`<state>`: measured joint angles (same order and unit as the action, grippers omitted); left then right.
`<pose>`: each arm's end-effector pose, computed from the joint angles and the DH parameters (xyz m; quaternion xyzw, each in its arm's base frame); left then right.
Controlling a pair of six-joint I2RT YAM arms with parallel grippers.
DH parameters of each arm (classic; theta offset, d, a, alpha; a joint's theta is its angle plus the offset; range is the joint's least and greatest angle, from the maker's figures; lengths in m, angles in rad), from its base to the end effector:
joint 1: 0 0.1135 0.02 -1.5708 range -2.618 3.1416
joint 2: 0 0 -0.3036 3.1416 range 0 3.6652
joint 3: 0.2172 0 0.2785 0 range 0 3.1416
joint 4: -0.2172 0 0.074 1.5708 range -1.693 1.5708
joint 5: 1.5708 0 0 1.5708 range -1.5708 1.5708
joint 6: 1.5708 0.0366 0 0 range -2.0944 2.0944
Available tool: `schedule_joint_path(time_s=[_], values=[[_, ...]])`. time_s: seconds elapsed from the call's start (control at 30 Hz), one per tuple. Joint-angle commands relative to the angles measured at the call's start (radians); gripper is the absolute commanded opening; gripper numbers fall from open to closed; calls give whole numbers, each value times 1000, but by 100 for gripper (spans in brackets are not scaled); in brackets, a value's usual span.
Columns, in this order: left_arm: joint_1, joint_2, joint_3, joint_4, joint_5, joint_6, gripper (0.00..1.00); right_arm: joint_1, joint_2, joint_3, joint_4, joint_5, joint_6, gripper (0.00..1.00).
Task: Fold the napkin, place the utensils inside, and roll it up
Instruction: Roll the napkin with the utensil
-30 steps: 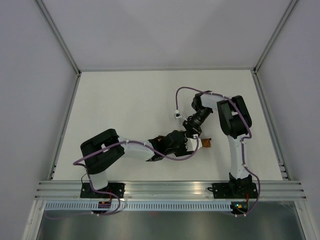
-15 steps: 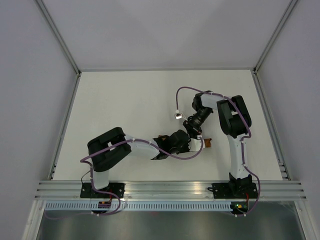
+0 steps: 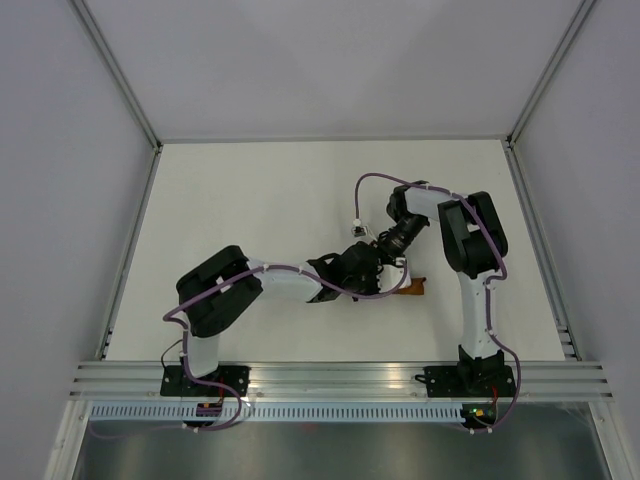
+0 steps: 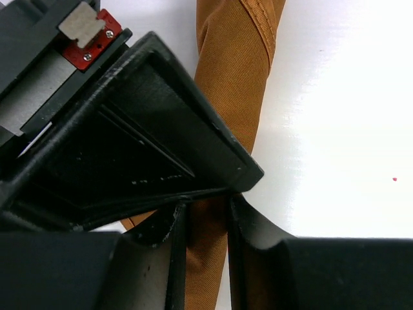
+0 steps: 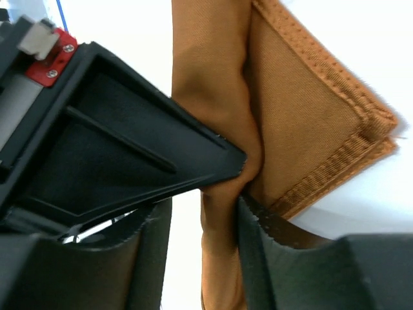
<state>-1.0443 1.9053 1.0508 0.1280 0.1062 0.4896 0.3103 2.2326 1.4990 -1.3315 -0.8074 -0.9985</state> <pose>0.2107 -0.3703 0.1612 0.6478 0.6408 -0.1586 0.3803 0.3744 0.1478 0.1281 0.4665 -0.7660 -0.4344 0.0833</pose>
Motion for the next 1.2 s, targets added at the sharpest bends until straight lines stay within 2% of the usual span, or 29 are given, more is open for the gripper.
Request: schedule_joint_path(time_s=[0.0, 0.3, 0.6, 0.93, 1.17], values=[[21, 60, 11, -116, 115, -52, 7, 3, -25, -36, 236, 128, -31, 50], [53, 74, 35, -163, 196, -77, 7, -43, -145, -94, 388, 128, 92, 56], [98, 90, 84, -212, 286, -106, 9, -103, -244, -151, 448, 70, 115, 57], [150, 159, 182, -336, 435, -129, 13, -148, -329, -239, 529, 51, 144, 58], [210, 231, 271, -442, 561, -158, 16, -166, -496, -364, 675, 51, 164, 59]])
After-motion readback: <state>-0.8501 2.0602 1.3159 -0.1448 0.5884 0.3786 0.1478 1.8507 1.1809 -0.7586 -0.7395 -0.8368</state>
